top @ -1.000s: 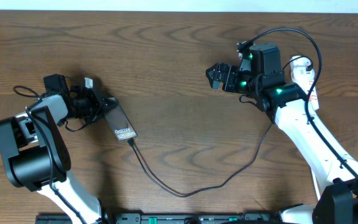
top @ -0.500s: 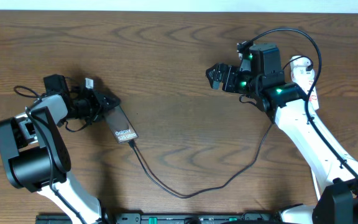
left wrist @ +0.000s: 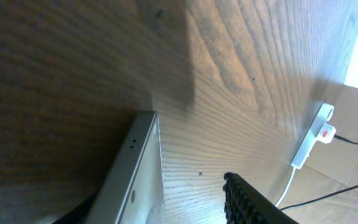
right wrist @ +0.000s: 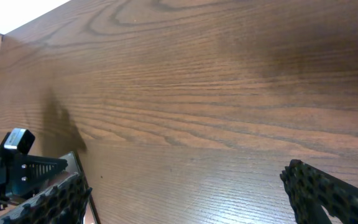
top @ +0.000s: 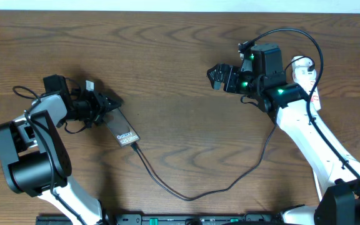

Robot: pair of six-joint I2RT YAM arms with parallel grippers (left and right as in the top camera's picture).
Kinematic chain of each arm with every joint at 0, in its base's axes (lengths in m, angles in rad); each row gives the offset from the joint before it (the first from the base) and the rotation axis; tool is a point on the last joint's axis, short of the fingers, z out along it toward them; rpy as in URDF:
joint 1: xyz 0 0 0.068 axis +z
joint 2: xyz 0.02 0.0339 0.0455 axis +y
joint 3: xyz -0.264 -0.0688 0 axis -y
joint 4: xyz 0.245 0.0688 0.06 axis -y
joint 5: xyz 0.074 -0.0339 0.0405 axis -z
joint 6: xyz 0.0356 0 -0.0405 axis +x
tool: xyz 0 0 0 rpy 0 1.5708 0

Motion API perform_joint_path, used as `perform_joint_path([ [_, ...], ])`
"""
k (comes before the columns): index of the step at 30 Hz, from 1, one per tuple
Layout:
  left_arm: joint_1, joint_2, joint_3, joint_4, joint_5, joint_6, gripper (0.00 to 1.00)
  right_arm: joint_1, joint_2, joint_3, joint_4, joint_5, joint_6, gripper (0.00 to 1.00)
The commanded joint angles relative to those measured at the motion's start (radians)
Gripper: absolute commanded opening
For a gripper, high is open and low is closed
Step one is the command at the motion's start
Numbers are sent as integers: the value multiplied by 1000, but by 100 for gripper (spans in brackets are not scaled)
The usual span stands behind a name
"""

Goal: Plug charger to phone and switch on socket
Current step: 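Lay the phone flat on the table with the left gripper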

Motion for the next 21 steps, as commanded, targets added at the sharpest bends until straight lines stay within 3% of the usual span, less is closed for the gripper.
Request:
perform_joint_path([
  [1, 3, 36, -29, -41, -219, 9, 53, 10, -11, 8, -1, 11, -11, 99],
  [7, 3, 36, -29, -90, -288, 9, 63, 10, -11, 8, -4, 11, -11, 99],
  [21, 3, 36, -29, -175, -383, 10, 64, 10, -11, 8, -4, 11, -11, 99],
])
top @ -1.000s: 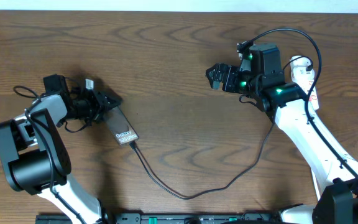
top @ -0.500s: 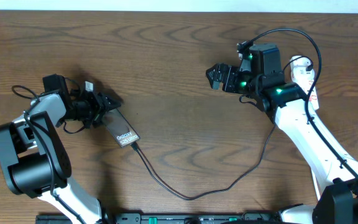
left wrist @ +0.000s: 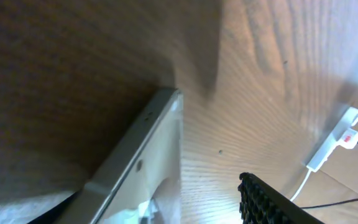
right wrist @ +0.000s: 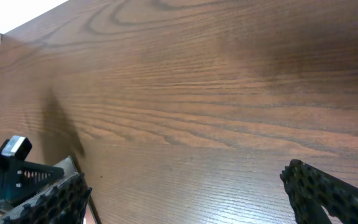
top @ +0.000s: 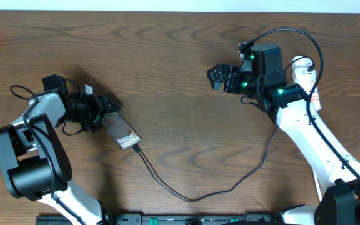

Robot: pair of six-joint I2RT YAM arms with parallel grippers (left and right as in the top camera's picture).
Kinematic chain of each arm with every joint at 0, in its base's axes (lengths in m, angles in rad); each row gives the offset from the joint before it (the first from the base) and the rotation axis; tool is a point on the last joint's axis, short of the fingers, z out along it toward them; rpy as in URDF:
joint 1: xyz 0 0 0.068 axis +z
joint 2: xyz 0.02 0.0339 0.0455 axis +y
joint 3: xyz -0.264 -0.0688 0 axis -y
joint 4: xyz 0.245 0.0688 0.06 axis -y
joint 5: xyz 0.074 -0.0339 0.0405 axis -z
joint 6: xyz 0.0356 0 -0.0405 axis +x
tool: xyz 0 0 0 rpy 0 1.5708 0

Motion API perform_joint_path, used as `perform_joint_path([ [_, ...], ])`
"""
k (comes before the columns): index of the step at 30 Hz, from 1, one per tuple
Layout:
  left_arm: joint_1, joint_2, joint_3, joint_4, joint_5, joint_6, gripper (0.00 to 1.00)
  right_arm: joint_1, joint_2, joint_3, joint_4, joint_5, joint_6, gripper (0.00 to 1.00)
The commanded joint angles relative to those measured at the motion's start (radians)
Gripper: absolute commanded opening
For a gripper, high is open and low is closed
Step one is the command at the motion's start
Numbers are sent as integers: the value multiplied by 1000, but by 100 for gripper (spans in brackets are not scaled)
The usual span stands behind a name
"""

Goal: Plug charger to phone and switch on socket
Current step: 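Lay the phone flat on the table with the left gripper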

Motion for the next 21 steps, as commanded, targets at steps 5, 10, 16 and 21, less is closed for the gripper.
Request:
perform_joint_path([
  [5, 4, 67, -52, -53, -327, 10, 64, 10, -11, 8, -1, 11, -11, 99],
  [10, 4, 67, -52, -67, -330, 10, 64, 10, -11, 8, -1, 11, -11, 99],
  [16, 5, 67, -52, -83, -360, 10, 64, 10, -11, 8, -1, 11, -11, 99],
  [21, 4, 67, -52, -93, -360, 10, 64, 10, -11, 8, -1, 11, -11, 99],
])
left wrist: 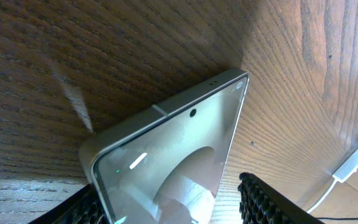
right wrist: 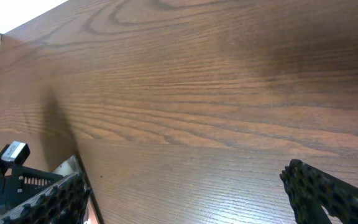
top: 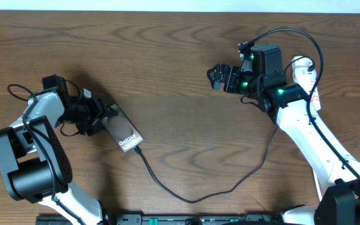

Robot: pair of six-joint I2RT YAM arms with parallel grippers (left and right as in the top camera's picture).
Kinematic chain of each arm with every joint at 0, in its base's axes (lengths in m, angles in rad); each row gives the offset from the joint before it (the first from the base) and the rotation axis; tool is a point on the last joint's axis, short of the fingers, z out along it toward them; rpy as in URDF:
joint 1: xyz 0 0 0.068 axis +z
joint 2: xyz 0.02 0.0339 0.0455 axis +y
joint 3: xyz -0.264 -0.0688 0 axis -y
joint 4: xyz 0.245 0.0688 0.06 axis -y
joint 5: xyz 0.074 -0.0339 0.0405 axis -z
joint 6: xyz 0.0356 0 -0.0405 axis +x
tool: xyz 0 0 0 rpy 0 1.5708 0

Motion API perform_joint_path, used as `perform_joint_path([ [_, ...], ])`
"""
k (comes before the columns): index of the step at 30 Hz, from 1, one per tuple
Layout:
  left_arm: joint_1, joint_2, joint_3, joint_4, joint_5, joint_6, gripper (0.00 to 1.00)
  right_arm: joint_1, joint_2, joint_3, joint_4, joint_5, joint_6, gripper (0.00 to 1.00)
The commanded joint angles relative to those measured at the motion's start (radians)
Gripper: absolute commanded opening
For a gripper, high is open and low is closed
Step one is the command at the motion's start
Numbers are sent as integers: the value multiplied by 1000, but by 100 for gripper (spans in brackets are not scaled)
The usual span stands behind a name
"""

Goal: Plug charger to phone and switch on socket
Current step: 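Lay the phone flat on the table with the left gripper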

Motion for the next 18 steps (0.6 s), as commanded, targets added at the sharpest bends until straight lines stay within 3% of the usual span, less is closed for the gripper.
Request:
perform_joint_path([
  [1, 5, 83, -64, -14, -254, 10, 64, 10, -11, 8, -1, 11, -11, 99],
  [18, 5, 83, -64, -56, -328, 10, 64, 10, -11, 8, -5, 11, -11, 99],
])
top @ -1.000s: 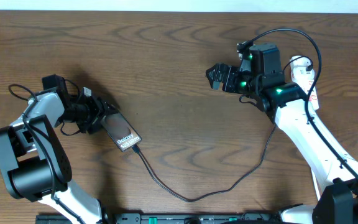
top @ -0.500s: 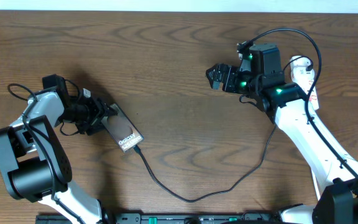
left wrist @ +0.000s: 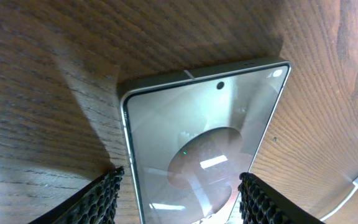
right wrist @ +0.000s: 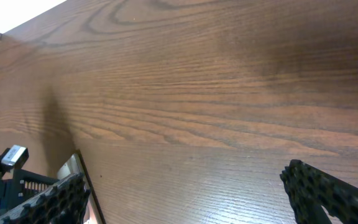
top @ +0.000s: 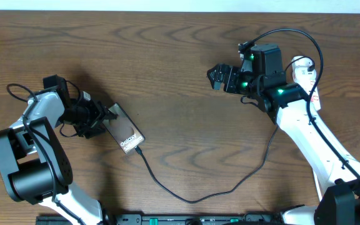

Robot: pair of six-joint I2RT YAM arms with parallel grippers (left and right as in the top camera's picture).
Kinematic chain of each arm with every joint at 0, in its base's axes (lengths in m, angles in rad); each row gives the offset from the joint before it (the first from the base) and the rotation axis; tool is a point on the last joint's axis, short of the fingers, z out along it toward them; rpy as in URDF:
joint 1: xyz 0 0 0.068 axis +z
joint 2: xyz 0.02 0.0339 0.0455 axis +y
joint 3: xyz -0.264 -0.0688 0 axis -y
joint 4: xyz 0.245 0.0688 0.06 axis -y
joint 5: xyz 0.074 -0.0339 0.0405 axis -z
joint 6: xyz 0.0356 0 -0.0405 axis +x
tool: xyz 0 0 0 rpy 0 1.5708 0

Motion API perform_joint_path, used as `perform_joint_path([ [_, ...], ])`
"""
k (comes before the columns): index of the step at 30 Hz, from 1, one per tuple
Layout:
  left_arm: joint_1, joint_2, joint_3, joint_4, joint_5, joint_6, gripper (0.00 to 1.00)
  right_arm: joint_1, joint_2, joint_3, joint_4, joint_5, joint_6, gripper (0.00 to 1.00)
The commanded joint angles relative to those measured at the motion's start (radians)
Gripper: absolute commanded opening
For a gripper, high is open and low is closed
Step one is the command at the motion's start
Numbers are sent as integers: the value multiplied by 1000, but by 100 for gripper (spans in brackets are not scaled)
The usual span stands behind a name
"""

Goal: Plug charger to phone and switch on socket
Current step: 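Lay the phone flat on the table with the left gripper, then move the right gripper over the power strip's red switch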

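Observation:
A dark phone lies flat on the wooden table, screen up, its glass filling the left wrist view. A black charger cable runs from a plug at the phone's lower end round toward the right. My left gripper sits at the phone's upper end. It is open, with one finger on each side of the phone. The white socket strip lies at the far right, partly behind the right arm. My right gripper hangs open over bare wood, holding nothing.
The socket strip and its white lead show at the left wrist view's edge. The table's far edge runs along the top. The left arm's base and the right arm's links stand at the near corners.
In the left wrist view the phone's face has turned from skewed and off to the left to flat and centred between the fingers. The right arm has not moved.
At first the left wrist view showed the phone edge-on, tilted up off the table at my left gripper, with the cable plugged in. Then its screen came into sight, and now it lies flat. The left gripper has shifted slightly left. The right gripper stayed open and still throughout.

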Motion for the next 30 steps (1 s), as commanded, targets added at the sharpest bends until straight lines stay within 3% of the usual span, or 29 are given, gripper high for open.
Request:
perform_joint_path([
  [1, 11, 92, -68, -13, -257, 10, 64, 10, -11, 9, -3, 11, -11, 99],
  [4, 11, 87, -68, -27, -256, 10, 62, 10, -11, 9, -9, 12, -11, 99],
  [7, 11, 58, -68, -31, -213, 11, 37, 10, -11, 9, -14, 14, -11, 99],
  [12, 10, -74, -67, -8, -79, 44, 37, 10, -11, 9, -34, 36, -12, 99],
  [23, 10, -476, -67, -4, -79, 45, 86, 9, -28, 12, -62, 45, -13, 99],
  [26, 10, -533, -67, -4, -79, 44, 92, -4, -73, 29, -103, 45, -32, 99],
  [30, 10, -565, -67, -1, -61, 44, 93, -92, -190, 106, -226, 48, -80, 99],
])
